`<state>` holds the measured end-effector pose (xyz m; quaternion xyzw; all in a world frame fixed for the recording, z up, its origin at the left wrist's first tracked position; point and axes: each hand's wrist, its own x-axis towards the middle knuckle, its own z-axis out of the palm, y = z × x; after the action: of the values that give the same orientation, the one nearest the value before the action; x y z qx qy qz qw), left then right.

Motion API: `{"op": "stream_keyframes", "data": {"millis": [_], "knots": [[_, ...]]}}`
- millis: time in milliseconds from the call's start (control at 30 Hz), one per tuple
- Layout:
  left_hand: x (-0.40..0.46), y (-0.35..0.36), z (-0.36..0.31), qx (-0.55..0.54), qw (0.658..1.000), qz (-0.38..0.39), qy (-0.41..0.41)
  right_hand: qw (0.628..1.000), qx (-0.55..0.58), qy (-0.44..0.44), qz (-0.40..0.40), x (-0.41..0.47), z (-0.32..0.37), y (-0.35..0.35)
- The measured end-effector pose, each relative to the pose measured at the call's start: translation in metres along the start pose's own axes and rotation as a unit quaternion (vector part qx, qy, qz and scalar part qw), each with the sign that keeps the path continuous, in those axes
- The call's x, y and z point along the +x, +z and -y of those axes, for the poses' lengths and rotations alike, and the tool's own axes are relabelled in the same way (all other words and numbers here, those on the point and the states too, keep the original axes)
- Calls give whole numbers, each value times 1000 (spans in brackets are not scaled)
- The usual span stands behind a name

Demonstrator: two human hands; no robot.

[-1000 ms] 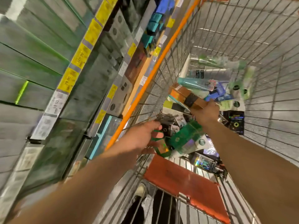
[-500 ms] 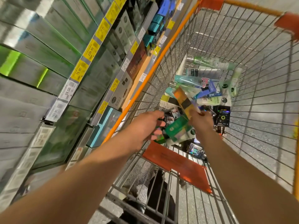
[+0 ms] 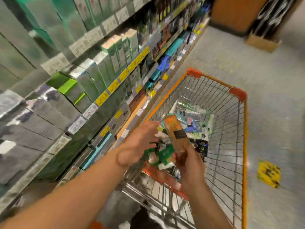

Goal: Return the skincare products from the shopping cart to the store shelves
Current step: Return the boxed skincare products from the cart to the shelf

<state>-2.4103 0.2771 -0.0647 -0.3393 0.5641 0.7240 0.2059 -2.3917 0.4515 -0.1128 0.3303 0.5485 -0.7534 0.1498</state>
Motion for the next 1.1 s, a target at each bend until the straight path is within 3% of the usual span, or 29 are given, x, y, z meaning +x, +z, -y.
{"op": "stream_keyframes", "data": {"millis": [167,300,433,633,1100], "knots": [[-51,-34,-18,-46,993,-42,96,997,5,-6,82,-88,25,24],[-93,-76,-27,-73,984,-58,155,985,-81,-66,135,-129,30,53],[-138,-126,-33,-115,965,-80,221,964,-92,-125,218,-160,24,95],[-214,-209,-20,-131,929,-153,309,923,-114,-131,344,-209,4,157],[-400,-352,33,-310,785,-292,450,798,-187,-169,548,-370,-53,285]]}}
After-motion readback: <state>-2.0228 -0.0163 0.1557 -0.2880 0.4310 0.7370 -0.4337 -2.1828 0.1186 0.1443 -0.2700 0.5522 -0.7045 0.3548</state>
